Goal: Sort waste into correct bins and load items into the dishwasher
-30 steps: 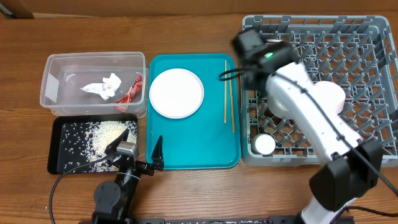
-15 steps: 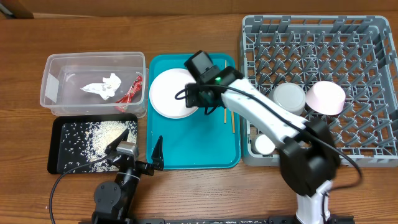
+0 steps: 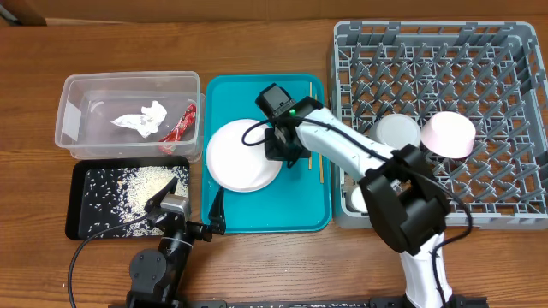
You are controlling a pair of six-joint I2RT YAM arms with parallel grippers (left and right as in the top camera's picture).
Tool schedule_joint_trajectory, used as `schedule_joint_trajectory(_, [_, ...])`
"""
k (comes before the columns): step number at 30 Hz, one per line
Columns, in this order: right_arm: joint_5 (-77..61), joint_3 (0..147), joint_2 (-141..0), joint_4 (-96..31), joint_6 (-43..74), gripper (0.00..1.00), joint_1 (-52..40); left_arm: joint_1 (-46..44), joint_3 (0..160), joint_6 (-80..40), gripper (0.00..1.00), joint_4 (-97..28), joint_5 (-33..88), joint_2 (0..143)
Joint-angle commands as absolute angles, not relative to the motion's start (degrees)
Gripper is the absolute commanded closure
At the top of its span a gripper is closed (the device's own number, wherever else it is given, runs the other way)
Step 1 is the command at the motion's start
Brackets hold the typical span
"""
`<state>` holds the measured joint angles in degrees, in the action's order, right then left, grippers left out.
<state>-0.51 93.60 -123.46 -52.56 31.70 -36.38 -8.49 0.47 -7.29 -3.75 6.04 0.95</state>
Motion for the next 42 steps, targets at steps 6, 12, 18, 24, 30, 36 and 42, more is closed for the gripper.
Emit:
schedule_joint_trajectory(6, [21.85,93.49,-102.28,-53.69,27.07,0.96,-28.60,-8.27,0.27,-7.27,0.00,-3.84,6.92,0.36])
schedule_joint_trajectory(12, [43.90,93.49,-93.47,-48.77,12.80,0.96,-23.35,-8.27,0.27,-7.27,0.00,-3.81,6.92,0.36])
schedule_joint_trajectory(18, [59.05,93.36,-95.53,-45.69,7.20,0.96,-19.14,-8.27,0.27,-7.27,0.00,-3.81,6.92,0.36])
schedule_joint_trajectory(24, [67.00,93.36,-102.00,-43.16,7.20,0.96,-15.31,-8.27,0.27,-7.27,0.00,-3.81,6.92,0.36])
schedule_joint_trajectory(30, [66.83,93.36,-108.27,-43.35,7.22,0.96,-14.70,-8.27,0.27,-7.27,0.00,-3.81,6.92,0.36])
schedule_joint_trajectory(36, [62.35,93.51,-107.70,-45.89,7.49,0.46,-19.20,-8.27,0.27,-7.27,0.00,-3.81,6.92,0.36])
schedule_joint_trajectory(42, [35.86,95.61,-100.36,-54.11,12.08,0.37,-28.29,-8.27,0.27,-7.27,0.00,-3.81,6.92,0.36])
